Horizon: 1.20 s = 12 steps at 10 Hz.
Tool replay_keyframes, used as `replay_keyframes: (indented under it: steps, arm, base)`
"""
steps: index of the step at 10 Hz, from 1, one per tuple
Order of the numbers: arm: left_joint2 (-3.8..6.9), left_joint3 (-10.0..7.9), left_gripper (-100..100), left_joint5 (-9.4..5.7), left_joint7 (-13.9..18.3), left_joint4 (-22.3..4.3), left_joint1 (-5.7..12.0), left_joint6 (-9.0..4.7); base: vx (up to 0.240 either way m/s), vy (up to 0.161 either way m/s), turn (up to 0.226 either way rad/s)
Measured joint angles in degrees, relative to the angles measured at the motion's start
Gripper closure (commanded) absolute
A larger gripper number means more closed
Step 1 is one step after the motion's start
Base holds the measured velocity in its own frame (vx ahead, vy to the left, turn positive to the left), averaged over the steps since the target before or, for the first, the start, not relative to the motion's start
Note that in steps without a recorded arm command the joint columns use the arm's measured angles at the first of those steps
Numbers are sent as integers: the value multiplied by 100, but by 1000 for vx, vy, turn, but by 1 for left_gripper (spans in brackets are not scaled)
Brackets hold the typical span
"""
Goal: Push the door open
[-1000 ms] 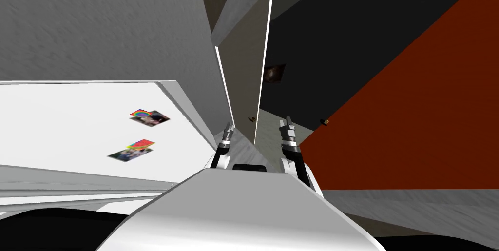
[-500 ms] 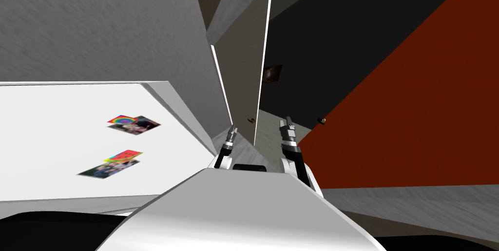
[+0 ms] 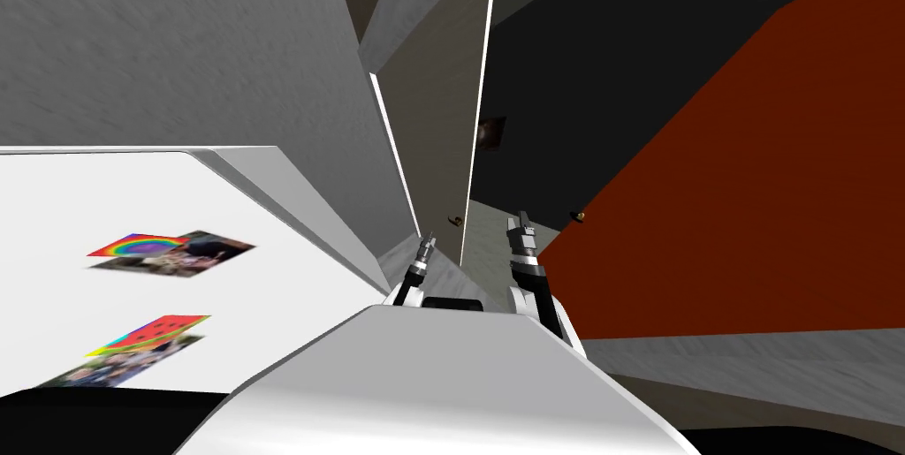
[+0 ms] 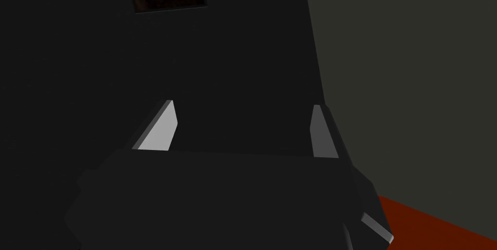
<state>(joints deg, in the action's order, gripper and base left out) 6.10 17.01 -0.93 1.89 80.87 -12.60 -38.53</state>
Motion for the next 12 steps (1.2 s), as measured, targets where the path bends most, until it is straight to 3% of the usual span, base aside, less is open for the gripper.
replay_keyframes:
  steps: [2, 4, 7, 12]
  arm:
    - [45, 59, -100, 6, 45, -178, 46, -29]
    - [2, 180, -100, 42, 48, -512, 152, -82]
    - [40, 301, -100, 66, 91, -813, 208, -139]
    - [62, 552, -100, 117, 187, -1528, 453, -211]
  base:
    - [56, 41, -94]
    - [68, 82, -113]
    - [46, 53, -72]
    - [72, 81, -90]
